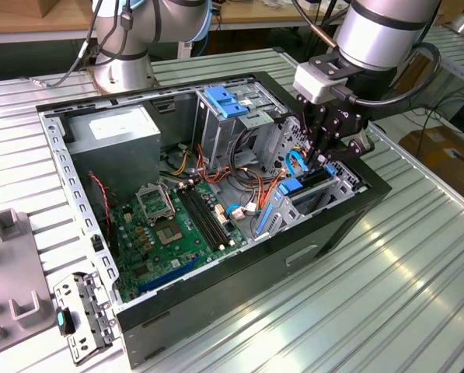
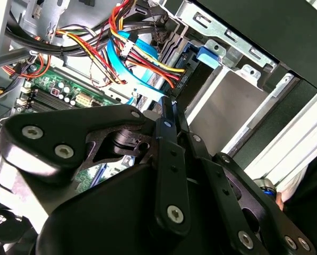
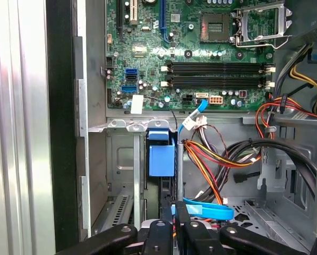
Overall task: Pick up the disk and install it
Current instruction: 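Insert the second disk wire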
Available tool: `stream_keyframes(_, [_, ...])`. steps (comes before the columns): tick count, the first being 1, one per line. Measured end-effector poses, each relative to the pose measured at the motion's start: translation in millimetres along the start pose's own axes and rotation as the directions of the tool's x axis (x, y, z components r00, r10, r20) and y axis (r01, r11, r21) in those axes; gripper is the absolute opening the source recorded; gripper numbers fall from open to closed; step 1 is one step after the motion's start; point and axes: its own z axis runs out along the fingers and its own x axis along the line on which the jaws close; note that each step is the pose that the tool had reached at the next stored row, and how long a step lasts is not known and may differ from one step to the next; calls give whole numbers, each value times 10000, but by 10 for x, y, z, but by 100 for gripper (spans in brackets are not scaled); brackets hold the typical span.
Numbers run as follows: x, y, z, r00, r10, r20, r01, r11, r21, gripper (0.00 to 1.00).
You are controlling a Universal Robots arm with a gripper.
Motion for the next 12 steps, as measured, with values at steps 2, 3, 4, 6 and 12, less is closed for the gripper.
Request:
stream_keyframes(2, [0,0,0,10000,1,4,-1,10000,0,16])
stream_keyframes(3, [0,0,0,10000,1,5,-1,10000,0,10])
stream_keyframes(4, [0,0,0,10000,1,9,-1,10000,0,11])
stream_keyframes(6, [0,0,0,10000,1,12,-1,10000,0,11])
stream_keyframes(12, [0,0,0,10000,2,22,-2,10000,-1,11])
